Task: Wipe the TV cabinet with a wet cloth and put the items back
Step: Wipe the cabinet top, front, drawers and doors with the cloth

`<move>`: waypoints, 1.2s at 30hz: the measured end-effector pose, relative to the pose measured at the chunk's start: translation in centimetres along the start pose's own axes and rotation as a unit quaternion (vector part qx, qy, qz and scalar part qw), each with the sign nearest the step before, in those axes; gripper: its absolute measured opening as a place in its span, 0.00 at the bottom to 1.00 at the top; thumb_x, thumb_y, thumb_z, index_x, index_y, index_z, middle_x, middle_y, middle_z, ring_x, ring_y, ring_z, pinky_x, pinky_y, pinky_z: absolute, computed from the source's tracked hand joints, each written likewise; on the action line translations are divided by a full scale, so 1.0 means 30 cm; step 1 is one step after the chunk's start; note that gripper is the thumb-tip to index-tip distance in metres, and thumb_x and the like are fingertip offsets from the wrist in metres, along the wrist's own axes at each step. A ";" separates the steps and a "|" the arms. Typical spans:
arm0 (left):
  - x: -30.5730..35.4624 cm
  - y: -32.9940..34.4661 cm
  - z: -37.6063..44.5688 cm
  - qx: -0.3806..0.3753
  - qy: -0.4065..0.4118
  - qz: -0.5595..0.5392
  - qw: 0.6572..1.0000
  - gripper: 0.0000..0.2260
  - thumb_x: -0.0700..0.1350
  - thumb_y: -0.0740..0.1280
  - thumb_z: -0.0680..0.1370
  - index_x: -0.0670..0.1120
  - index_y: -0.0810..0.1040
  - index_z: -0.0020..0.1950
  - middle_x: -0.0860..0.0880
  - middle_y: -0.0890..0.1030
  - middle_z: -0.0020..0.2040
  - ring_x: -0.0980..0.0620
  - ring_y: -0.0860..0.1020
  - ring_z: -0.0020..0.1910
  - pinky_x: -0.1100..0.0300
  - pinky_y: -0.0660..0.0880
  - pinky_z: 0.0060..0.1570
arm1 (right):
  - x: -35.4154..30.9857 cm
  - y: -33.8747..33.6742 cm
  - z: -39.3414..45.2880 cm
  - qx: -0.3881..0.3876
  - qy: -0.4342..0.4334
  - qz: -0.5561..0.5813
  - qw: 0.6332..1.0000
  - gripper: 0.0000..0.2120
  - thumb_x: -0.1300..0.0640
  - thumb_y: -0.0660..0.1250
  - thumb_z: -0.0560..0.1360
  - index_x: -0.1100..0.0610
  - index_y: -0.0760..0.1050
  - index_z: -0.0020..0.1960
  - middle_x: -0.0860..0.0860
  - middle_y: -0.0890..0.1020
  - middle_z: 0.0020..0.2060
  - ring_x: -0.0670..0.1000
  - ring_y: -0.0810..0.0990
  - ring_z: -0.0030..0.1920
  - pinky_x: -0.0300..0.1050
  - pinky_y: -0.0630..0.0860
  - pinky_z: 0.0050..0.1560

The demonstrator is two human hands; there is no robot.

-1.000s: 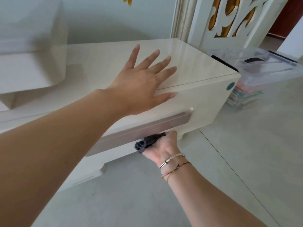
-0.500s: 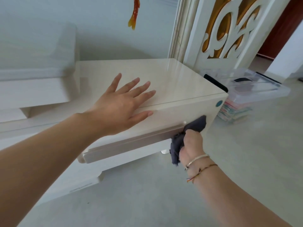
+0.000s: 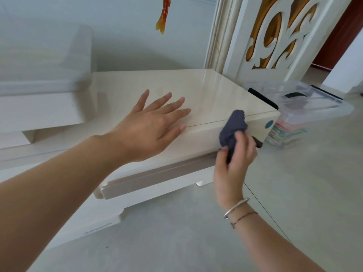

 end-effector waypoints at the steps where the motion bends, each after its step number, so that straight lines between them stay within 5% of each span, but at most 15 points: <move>1: -0.007 0.000 0.004 0.000 -0.010 -0.015 1.000 0.25 0.60 0.39 0.79 0.59 0.53 0.76 0.59 0.49 0.78 0.57 0.42 0.77 0.49 0.35 0.74 | -0.027 0.027 -0.014 -0.036 -0.029 -0.005 0.999 0.20 0.65 0.56 0.75 0.64 0.67 0.67 0.55 0.64 0.70 0.48 0.61 0.65 0.36 0.56 0.67; 5: -0.021 0.000 0.014 0.012 -0.030 -0.053 0.998 0.26 0.60 0.39 0.78 0.59 0.55 0.76 0.60 0.51 0.78 0.58 0.44 0.77 0.51 0.37 0.74 | -0.077 0.127 -0.141 -0.190 -0.095 -0.025 0.977 0.25 0.52 0.49 0.80 0.50 0.49 0.75 0.42 0.40 0.76 0.44 0.39 0.75 0.40 0.42 0.73; 8: -0.017 0.002 0.016 0.009 -0.028 -0.044 0.999 0.26 0.60 0.39 0.78 0.59 0.55 0.76 0.60 0.51 0.77 0.58 0.45 0.77 0.51 0.38 0.74 | -0.073 0.133 -0.153 -0.229 -0.158 -0.062 0.958 0.23 0.48 0.45 0.81 0.47 0.47 0.74 0.42 0.41 0.76 0.44 0.42 0.76 0.39 0.44 0.73; 10: -0.014 0.004 0.015 0.003 -0.024 -0.028 0.999 0.26 0.60 0.39 0.78 0.59 0.55 0.76 0.60 0.51 0.78 0.58 0.45 0.77 0.51 0.38 0.75 | -0.025 0.101 -0.071 -0.198 -0.137 -0.048 0.969 0.24 0.50 0.45 0.81 0.47 0.48 0.77 0.48 0.48 0.77 0.47 0.48 0.76 0.42 0.50 0.73; 13: -0.011 0.004 0.014 0.002 -0.021 -0.022 1.000 0.26 0.60 0.38 0.78 0.59 0.55 0.76 0.59 0.52 0.78 0.58 0.45 0.77 0.50 0.39 0.75 | 0.084 0.032 0.086 -0.101 -0.033 -0.018 0.994 0.26 0.54 0.48 0.81 0.49 0.46 0.78 0.54 0.48 0.78 0.50 0.48 0.77 0.52 0.48 0.75; 15: -0.015 0.001 0.014 0.005 -0.027 -0.022 0.999 0.26 0.59 0.39 0.79 0.58 0.56 0.76 0.59 0.53 0.77 0.58 0.46 0.77 0.51 0.39 0.75 | 0.076 0.039 0.098 -0.115 -0.089 -0.066 0.987 0.25 0.55 0.50 0.81 0.55 0.51 0.77 0.55 0.47 0.77 0.58 0.50 0.76 0.54 0.49 0.75; 18: -0.018 -0.019 0.000 0.012 -0.036 -0.012 0.999 0.25 0.57 0.41 0.79 0.57 0.59 0.75 0.58 0.56 0.77 0.57 0.49 0.77 0.52 0.42 0.75 | 0.022 0.083 0.051 -0.186 -0.303 -0.136 0.925 0.24 0.57 0.53 0.79 0.59 0.58 0.74 0.55 0.56 0.75 0.66 0.58 0.71 0.57 0.53 0.74; 24: -0.124 -0.063 -0.099 0.013 -0.106 -0.026 0.994 0.29 0.59 0.41 0.77 0.53 0.64 0.74 0.55 0.62 0.76 0.54 0.54 0.76 0.54 0.48 0.74 | -0.018 0.093 0.142 -0.215 -0.620 -0.216 0.723 0.24 0.55 0.56 0.79 0.49 0.59 0.74 0.50 0.63 0.72 0.61 0.66 0.67 0.56 0.51 0.74; 28: -0.174 -0.065 -0.180 0.042 -0.178 -0.102 0.978 0.25 0.54 0.48 0.78 0.48 0.65 0.73 0.51 0.64 0.75 0.53 0.56 0.76 0.60 0.48 0.73 | -0.092 0.104 0.136 -0.234 -0.697 -0.195 0.650 0.23 0.52 0.56 0.81 0.47 0.59 0.75 0.48 0.62 0.73 0.58 0.65 0.70 0.54 0.54 0.73; 33: -0.207 -0.047 -0.213 0.037 -0.223 -0.235 0.945 0.19 0.51 0.50 0.82 0.56 0.59 0.73 0.64 0.59 0.71 0.74 0.52 0.67 0.87 0.42 0.59 | -0.225 0.180 0.062 -0.228 -0.767 -0.184 0.571 0.20 0.52 0.58 0.80 0.44 0.67 0.71 0.53 0.66 0.72 0.60 0.66 0.70 0.55 0.60 0.72; 35: -0.212 -0.057 -0.248 0.024 -0.204 -0.197 0.959 0.21 0.57 0.47 0.82 0.56 0.57 0.75 0.64 0.60 0.72 0.73 0.56 0.67 0.80 0.50 0.66 | -0.291 0.206 0.034 -0.216 -0.770 -0.175 0.574 0.20 0.54 0.57 0.80 0.43 0.68 0.70 0.54 0.68 0.71 0.61 0.67 0.70 0.55 0.61 0.72; 36: -0.218 -0.070 -0.276 0.022 -0.195 -0.147 0.969 0.26 0.62 0.44 0.80 0.55 0.57 0.76 0.60 0.61 0.74 0.67 0.60 0.70 0.68 0.57 0.72 | -0.317 0.215 0.021 -0.216 -0.767 -0.172 0.579 0.20 0.55 0.56 0.80 0.43 0.68 0.70 0.54 0.69 0.70 0.61 0.67 0.71 0.55 0.61 0.72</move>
Point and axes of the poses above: each hand's wrist, its own z-axis towards the middle knuckle, its own y-axis out of the palm, x = y × z, the point moved 7 cm from there along z, towards the middle knuckle
